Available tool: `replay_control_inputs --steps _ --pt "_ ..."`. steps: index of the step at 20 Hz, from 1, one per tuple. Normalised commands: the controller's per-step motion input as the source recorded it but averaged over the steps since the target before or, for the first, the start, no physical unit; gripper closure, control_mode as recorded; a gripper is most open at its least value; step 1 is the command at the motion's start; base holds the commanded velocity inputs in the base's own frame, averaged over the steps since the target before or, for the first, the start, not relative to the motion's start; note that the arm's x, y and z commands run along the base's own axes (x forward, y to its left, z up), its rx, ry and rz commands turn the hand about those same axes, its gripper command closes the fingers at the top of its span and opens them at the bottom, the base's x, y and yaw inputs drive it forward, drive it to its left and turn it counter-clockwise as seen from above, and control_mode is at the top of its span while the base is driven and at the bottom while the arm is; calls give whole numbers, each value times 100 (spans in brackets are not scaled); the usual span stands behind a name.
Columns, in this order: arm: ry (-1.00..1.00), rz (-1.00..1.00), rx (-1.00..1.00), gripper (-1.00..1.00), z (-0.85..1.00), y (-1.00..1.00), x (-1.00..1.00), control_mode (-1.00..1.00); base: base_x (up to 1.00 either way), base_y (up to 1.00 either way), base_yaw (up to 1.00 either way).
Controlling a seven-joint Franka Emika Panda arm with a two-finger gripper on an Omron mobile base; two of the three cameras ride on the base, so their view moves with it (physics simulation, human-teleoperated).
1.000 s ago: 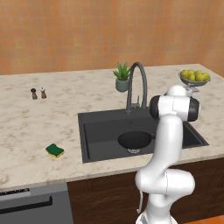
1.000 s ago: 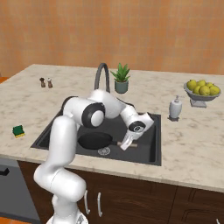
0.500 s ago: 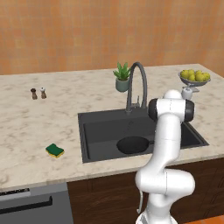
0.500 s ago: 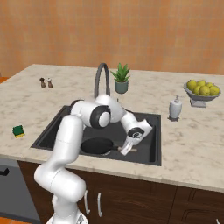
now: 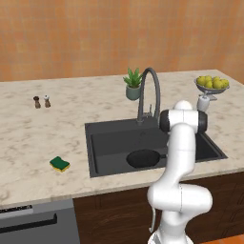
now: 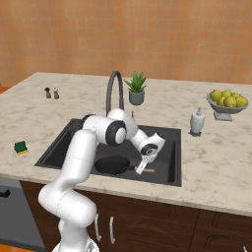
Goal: Pick the pan and sponge and place them into the sink. Then turn on the water.
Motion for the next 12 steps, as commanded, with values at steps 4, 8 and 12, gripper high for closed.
replay_control_inputs --steps 4,8,12 --pt "0 -2 -18 100 -43 0 18 -100 0 0 0" --pt "0 0 -21 100 -35 -5 16 -100 0 0 0" --pt "0 3 -1 100 0 -9 0 -100 0 0 0"
